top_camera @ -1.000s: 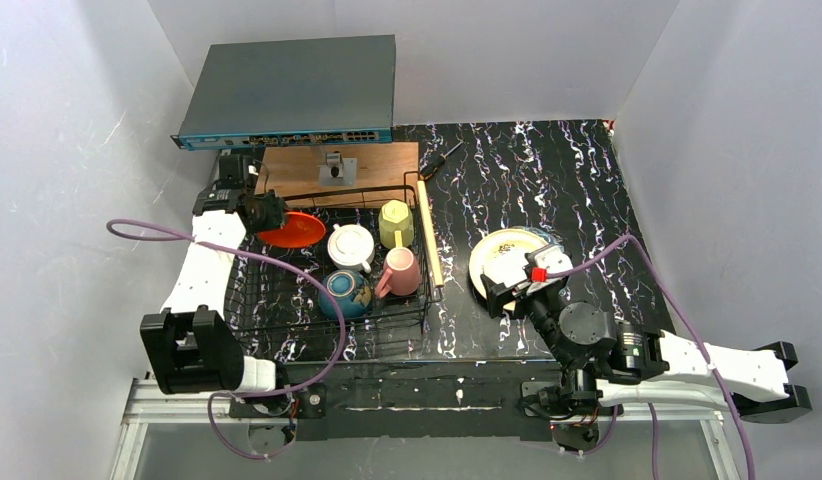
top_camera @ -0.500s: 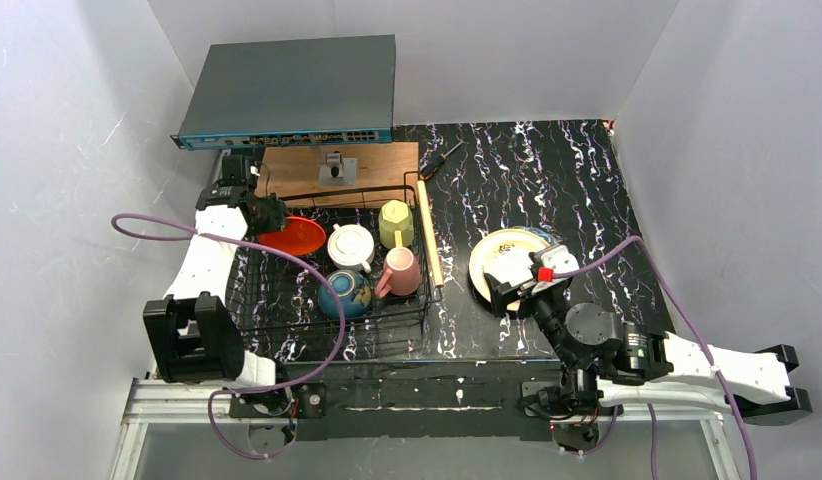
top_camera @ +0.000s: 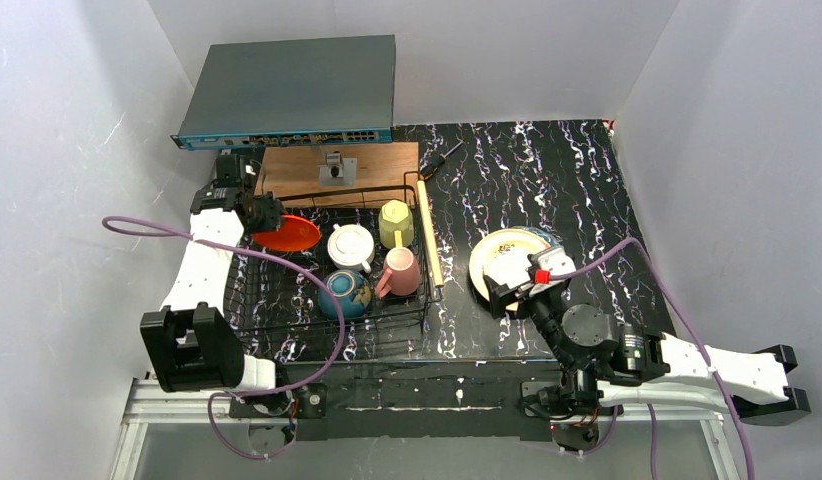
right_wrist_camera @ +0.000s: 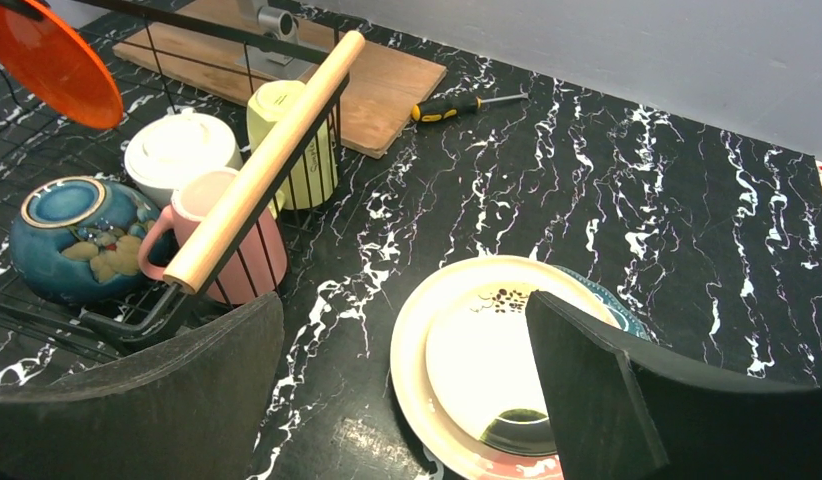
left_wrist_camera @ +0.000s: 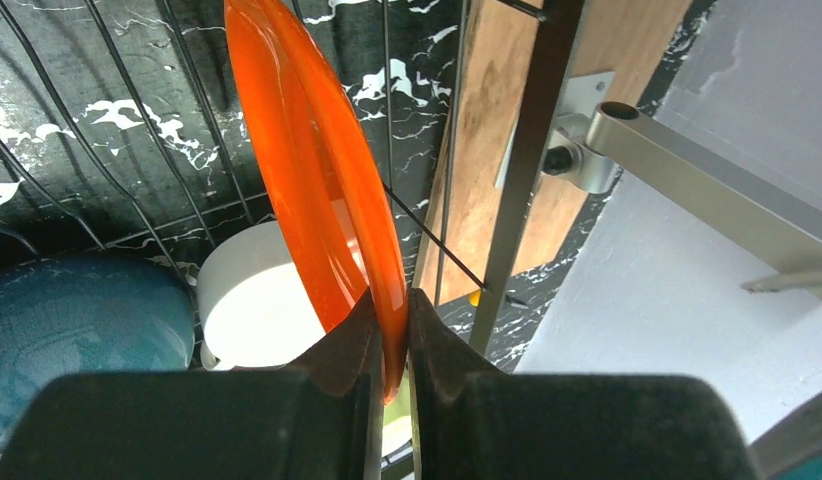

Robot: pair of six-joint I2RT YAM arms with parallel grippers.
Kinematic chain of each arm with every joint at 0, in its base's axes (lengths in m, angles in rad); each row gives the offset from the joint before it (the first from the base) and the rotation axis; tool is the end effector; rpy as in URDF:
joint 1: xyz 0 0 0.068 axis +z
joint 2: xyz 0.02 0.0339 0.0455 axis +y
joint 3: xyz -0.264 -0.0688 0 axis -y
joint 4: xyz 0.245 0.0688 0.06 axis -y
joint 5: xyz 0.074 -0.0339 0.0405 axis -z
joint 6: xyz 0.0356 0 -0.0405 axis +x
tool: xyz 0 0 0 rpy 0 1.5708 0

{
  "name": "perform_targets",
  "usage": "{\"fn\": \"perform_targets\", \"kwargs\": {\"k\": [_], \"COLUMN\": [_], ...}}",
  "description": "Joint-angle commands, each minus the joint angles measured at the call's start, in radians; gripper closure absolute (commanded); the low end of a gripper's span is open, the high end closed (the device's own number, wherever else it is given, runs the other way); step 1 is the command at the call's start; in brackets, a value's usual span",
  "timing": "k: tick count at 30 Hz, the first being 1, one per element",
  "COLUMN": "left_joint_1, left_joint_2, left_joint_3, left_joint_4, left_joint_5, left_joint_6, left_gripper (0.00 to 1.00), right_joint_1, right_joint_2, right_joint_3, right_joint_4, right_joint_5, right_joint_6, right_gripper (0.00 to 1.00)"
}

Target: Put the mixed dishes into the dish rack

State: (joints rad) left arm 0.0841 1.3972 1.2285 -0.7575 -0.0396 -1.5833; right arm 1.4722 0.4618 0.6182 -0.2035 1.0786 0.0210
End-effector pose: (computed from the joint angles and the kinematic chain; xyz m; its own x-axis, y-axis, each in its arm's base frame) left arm 0.2907 0.0259 0.3040 0.1176 -0.9928 -0.0241 -0.7951 -0.0796 -0.6012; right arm 0.0418 0.1034 0.3243 -0.0127 -0.0275 -0.9995 -0.3834 0.9233 -0.0205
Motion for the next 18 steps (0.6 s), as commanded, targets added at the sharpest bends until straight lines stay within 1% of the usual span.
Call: {"fn": "perform_targets", "kwargs": {"k": [1, 6, 15, 18], "left_joint_1": [0.008, 0.008, 0.008, 0.009], "left_joint_2": [-0.038, -0.019, 0.005, 0.002], "left_joint_3": [0.011, -0.012, -0.076, -0.091], "left_joint_4": [-0.012, 0.007, 0.062, 0.084], "left_joint_5": [-0.001, 0.007, 0.0, -0.018], "left_joint_6": [0.01, 0.011, 0.043, 0.054], "left_gripper": [1.0, 1.0, 1.0, 0.97], "right_joint_1": [-0.004, -0.004, -0.004, -0.004], "right_joint_2": [-0.011, -0.012, -0.043, -0.043], "right_joint_3": [-0.015, 0.001, -0.022, -0.012], "right_joint_4": [0.076, 0.071, 0.077, 0.07], "right_joint_5": [0.015, 0.013, 0.011, 0.014], "right_joint_6": [-0.007, -0.015, 0.002, 0.005], "right_gripper": [0.02, 0.02, 0.02, 0.02]}}
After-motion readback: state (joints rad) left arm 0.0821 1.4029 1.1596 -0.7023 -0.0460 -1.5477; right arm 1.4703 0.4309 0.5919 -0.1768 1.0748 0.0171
